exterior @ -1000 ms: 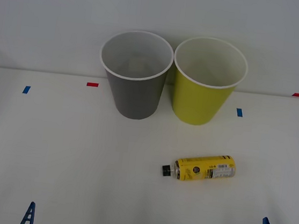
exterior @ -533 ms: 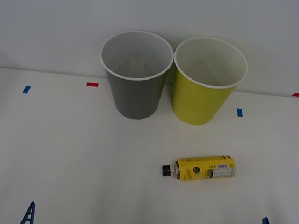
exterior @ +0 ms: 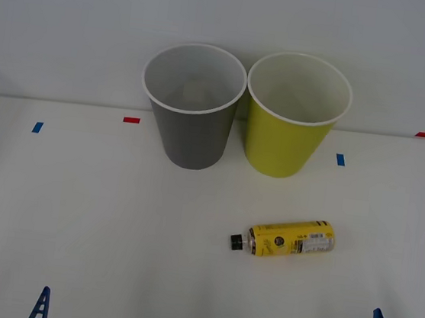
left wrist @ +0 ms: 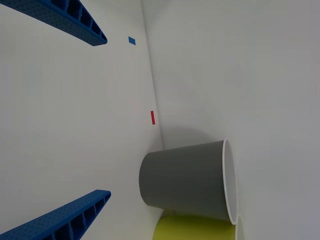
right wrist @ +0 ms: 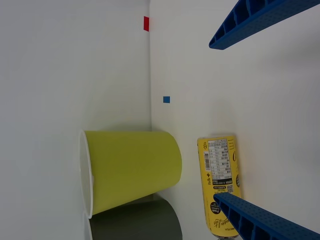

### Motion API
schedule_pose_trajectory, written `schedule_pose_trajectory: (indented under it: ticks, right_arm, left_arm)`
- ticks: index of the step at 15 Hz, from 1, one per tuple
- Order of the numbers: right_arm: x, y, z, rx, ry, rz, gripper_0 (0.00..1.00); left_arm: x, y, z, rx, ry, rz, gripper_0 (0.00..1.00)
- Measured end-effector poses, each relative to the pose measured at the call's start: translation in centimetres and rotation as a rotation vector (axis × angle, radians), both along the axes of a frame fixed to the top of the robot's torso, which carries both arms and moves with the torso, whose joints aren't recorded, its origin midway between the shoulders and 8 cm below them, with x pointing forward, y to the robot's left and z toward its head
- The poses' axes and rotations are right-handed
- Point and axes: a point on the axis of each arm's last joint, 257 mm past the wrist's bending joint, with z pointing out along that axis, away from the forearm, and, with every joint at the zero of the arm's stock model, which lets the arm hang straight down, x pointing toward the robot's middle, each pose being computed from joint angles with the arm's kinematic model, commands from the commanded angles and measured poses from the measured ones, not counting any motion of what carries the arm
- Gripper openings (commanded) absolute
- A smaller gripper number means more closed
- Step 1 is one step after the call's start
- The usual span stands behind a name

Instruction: Put cans in the gray bin and PET bottles in the light green bin.

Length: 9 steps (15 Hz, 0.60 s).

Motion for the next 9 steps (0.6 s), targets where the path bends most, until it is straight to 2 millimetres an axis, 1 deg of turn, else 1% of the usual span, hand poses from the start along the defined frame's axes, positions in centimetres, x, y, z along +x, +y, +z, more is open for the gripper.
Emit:
schedule_pose_trajectory:
  ticks: [9]
  right_arm:
    - [0.0, 0.0, 0.0, 0.0, 0.0, 0.0, 1.0]
  left_arm:
    - [0.0, 0.0, 0.0, 0.0, 0.0, 0.0, 1.0]
